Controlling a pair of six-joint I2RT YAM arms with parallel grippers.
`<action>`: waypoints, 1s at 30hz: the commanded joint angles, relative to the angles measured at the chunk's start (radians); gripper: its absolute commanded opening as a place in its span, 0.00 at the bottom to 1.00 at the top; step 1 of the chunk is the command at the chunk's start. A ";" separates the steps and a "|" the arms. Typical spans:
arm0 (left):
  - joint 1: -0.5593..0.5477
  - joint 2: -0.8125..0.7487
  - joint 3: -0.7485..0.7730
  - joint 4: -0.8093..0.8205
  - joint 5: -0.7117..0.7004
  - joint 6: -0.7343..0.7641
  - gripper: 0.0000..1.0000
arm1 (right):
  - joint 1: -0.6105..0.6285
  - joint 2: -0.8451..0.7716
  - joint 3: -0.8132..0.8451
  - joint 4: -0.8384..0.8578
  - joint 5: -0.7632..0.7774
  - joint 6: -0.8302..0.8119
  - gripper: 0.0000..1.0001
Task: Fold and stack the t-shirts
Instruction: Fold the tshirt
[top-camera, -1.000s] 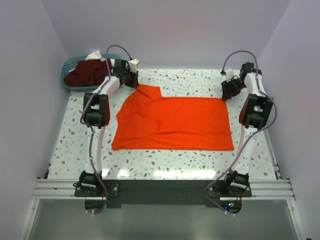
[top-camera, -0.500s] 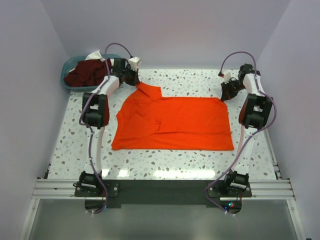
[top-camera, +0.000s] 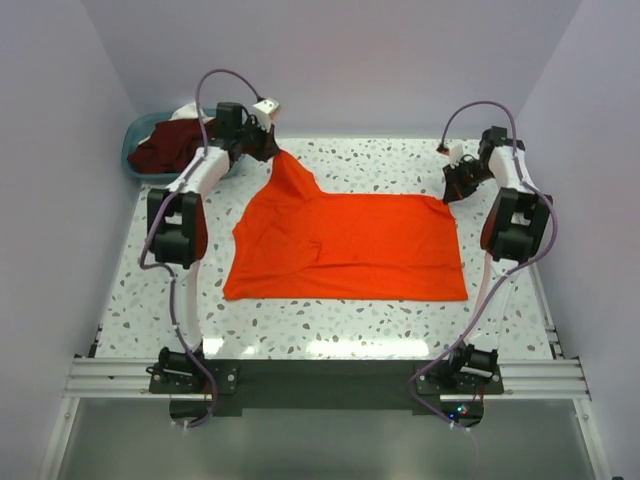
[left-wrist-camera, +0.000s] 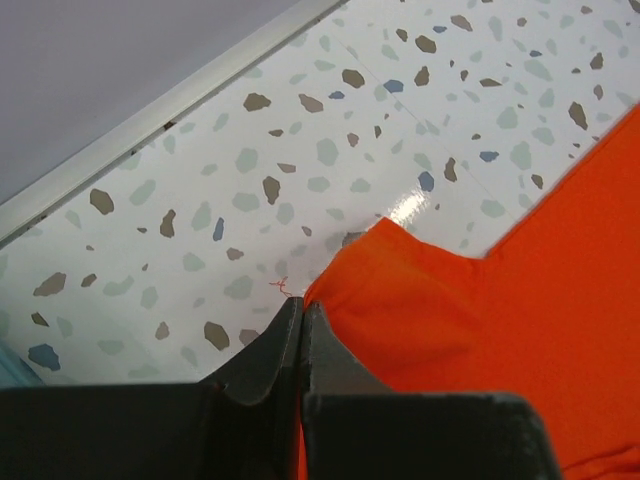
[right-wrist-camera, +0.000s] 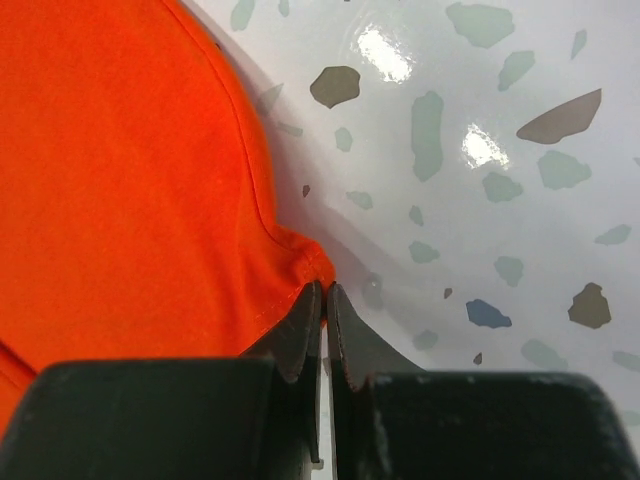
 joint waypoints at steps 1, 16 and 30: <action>0.000 -0.129 -0.071 0.047 0.046 0.055 0.00 | 0.002 -0.118 -0.024 -0.010 -0.040 -0.037 0.00; 0.000 -0.491 -0.436 0.044 0.071 0.188 0.00 | -0.010 -0.241 -0.150 -0.010 -0.028 -0.087 0.00; 0.000 -0.775 -0.649 -0.093 0.064 0.270 0.00 | -0.025 -0.391 -0.320 -0.011 -0.036 -0.173 0.00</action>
